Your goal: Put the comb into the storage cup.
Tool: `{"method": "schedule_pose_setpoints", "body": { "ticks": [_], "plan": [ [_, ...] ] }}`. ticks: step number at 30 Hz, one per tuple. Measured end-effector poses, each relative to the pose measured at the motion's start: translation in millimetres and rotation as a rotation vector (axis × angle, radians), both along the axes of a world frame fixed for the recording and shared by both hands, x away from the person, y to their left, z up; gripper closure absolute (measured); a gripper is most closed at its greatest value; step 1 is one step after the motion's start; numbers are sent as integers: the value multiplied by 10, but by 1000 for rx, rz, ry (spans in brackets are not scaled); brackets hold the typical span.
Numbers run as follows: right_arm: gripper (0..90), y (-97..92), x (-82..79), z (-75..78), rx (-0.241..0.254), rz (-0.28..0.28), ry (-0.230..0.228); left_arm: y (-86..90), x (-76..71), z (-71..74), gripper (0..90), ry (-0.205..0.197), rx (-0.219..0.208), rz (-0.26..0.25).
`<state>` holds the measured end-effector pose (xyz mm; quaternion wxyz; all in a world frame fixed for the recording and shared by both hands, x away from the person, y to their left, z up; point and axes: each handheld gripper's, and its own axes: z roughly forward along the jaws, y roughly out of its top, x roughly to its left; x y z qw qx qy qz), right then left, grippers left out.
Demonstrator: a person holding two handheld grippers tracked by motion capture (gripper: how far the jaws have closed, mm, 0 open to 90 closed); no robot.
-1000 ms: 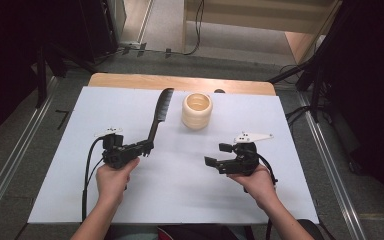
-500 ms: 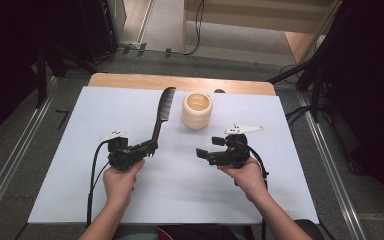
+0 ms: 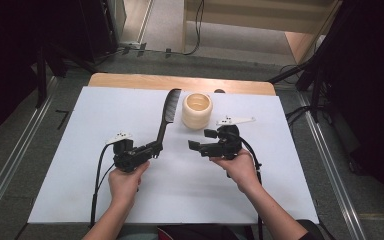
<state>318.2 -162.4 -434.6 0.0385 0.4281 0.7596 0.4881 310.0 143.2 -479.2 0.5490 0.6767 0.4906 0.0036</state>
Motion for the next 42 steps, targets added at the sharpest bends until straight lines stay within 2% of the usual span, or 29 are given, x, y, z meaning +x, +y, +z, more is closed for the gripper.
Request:
{"method": "schedule_pose_setpoints", "body": {
  "ticks": [6, 10, 16, 22, 26, 31, 37, 42],
  "plan": [
    [140, 74, 79, 43, 10, 2, -5, -5, -2, 1, 727, -14, -8, 3],
    [176, 131, 132, 54, 14, 2, -9, 10, 14, -2, 727, -9, -26, 3],
    [179, 238, 214, 52, 8, 2, -7, 26, 34, -10, 727, -2, -46, 7],
    [197, 334, 293, 65, 19, 8, 8, 21, 45, -15, 727, 11, -60, 1],
    [215, 389, 359, 46, 15, 5, 39, 25, 53, -14, 727, 24, -68, -2],
    [216, 448, 416, 37, 17, -6, 53, 35, 55, -18, 727, 20, -71, 0],
    [222, 537, 465, 58, 34, -4, 51, 42, 55, -38, 726, 7, -94, 11],
    [240, 639, 497, 54, 39, 0, 51, 44, 54, -45, 726, 5, -97, 14]
  ]
}}
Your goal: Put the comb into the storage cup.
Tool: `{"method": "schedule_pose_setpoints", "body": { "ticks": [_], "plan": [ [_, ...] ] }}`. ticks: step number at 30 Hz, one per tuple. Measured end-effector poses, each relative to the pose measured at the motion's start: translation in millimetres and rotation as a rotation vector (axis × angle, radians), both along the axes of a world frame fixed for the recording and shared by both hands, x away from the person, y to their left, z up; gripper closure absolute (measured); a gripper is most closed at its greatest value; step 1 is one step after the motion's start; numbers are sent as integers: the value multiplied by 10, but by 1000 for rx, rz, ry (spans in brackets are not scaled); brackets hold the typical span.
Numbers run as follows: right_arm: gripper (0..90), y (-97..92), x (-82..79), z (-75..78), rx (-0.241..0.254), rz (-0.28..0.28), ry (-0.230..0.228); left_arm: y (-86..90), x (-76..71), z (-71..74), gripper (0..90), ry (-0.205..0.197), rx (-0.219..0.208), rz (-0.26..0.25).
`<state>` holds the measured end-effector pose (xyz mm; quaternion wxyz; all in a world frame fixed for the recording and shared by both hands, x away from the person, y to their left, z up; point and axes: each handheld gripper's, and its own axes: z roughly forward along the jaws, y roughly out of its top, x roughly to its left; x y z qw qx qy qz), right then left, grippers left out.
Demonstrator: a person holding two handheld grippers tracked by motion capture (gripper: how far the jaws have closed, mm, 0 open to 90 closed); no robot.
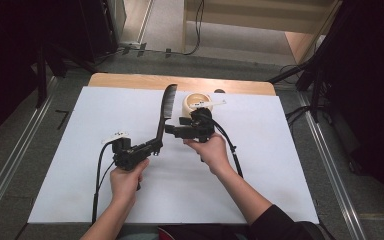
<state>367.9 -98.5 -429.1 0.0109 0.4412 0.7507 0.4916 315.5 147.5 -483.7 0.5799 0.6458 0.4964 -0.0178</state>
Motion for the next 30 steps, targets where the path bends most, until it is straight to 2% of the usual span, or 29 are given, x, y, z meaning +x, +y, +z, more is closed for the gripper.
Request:
{"method": "schedule_pose_setpoints", "body": {
  "ticks": [3, 8, 16, 25, 27, 30],
  "plan": [
    [257, 57, 21, -3, 17, 0, 7, 1, 3, -4, 726, 0, -7, -3],
    [268, 154, 41, -10, 6, 0, 5, -1, 0, -1, 726, -5, -14, 0],
    [319, 239, 74, -35, 28, 0, 24, -3, -5, -5, 726, -21, -22, 1],
    [466, 339, 106, -86, 53, 4, 80, -15, -16, -11, 726, -36, -26, 1],
    [534, 348, 111, -97, 51, -3, 81, -9, -16, -17, 726, -40, -32, 1],
    [623, 337, 122, -99, 76, -11, 104, -13, -17, -19, 726, -39, -35, 6]
  ]
}}
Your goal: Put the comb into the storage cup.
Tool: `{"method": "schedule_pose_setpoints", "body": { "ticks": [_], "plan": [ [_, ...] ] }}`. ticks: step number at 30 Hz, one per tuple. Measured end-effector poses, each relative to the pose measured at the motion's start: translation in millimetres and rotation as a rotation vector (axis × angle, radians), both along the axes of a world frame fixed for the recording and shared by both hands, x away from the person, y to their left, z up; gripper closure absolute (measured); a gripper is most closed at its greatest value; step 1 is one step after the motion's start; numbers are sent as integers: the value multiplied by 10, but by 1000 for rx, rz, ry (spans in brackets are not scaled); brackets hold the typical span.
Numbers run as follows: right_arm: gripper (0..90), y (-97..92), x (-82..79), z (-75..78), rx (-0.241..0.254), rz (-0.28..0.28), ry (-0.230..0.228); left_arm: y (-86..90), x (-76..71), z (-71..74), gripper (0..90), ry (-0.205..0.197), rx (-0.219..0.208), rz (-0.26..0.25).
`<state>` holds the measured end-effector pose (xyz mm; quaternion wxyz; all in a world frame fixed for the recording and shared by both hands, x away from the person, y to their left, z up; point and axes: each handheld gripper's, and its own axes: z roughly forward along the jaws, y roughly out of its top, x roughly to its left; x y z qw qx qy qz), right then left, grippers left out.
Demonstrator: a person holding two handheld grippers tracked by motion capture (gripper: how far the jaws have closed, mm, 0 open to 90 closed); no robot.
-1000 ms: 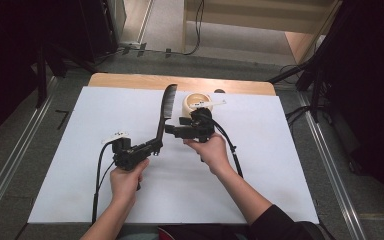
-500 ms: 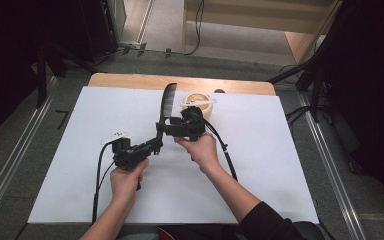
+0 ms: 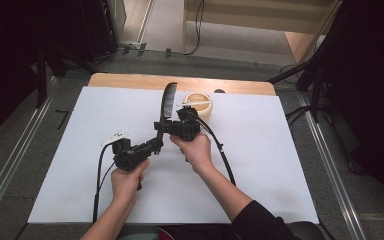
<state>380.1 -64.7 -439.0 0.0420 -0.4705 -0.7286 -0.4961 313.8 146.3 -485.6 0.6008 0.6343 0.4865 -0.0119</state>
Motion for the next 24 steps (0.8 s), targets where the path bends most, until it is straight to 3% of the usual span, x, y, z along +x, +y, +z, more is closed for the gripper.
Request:
{"method": "schedule_pose_setpoints", "body": {
  "ticks": [5, 19, 24],
  "plan": [
    [654, -7, 11, 0, 26, -4, 36, 0, 1, -6, 724, 0, 2, -7],
    [696, -35, -2, 38, 74, 17, 70, -13, 0, 17, 712, 0, 0, -35],
    [699, -51, -12, 60, 71, 16, 61, -4, 18, 51, 593, 14, 9, -60]
  ]
}}
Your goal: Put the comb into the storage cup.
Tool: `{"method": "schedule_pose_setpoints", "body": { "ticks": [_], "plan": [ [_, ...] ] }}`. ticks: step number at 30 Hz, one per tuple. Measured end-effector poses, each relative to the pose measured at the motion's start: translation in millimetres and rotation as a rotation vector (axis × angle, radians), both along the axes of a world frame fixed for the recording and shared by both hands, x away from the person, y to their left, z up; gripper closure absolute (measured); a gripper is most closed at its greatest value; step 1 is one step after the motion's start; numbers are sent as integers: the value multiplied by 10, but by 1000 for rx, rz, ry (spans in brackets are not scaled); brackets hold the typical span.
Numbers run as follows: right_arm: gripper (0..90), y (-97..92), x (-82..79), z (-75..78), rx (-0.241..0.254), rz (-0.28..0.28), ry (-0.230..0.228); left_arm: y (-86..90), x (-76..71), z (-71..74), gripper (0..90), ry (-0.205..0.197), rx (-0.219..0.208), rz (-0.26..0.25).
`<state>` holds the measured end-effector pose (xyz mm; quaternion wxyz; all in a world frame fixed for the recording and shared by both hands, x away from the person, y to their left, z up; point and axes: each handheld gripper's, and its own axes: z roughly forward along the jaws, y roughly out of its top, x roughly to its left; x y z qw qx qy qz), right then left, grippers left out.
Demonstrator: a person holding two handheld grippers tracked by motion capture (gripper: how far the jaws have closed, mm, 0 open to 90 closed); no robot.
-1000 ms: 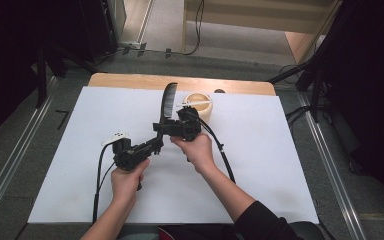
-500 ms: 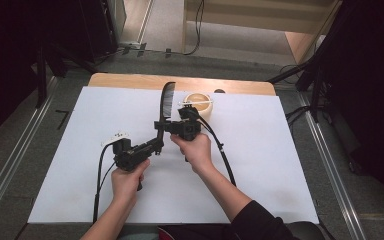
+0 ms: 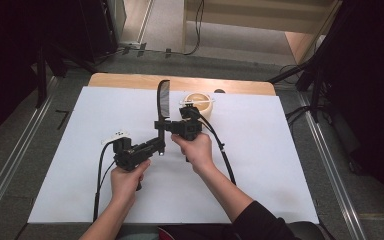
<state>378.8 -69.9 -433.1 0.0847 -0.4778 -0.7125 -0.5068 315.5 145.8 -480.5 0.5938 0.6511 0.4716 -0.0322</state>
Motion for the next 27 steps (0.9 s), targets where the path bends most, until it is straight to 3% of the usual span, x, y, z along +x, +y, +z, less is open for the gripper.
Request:
{"method": "schedule_pose_setpoints", "body": {
  "ticks": [8, 17, 27],
  "plan": [
    [700, -27, -1, 14, -28, -2, -27, -12, 23, 26, 443, 55, 41, -66],
    [700, -75, 19, 16, -66, -12, -51, 61, 43, 77, 305, 66, 109, -129],
    [700, -109, 14, 31, -80, -12, -82, 200, 30, 147, 301, 85, 181, -184]
  ]
}}
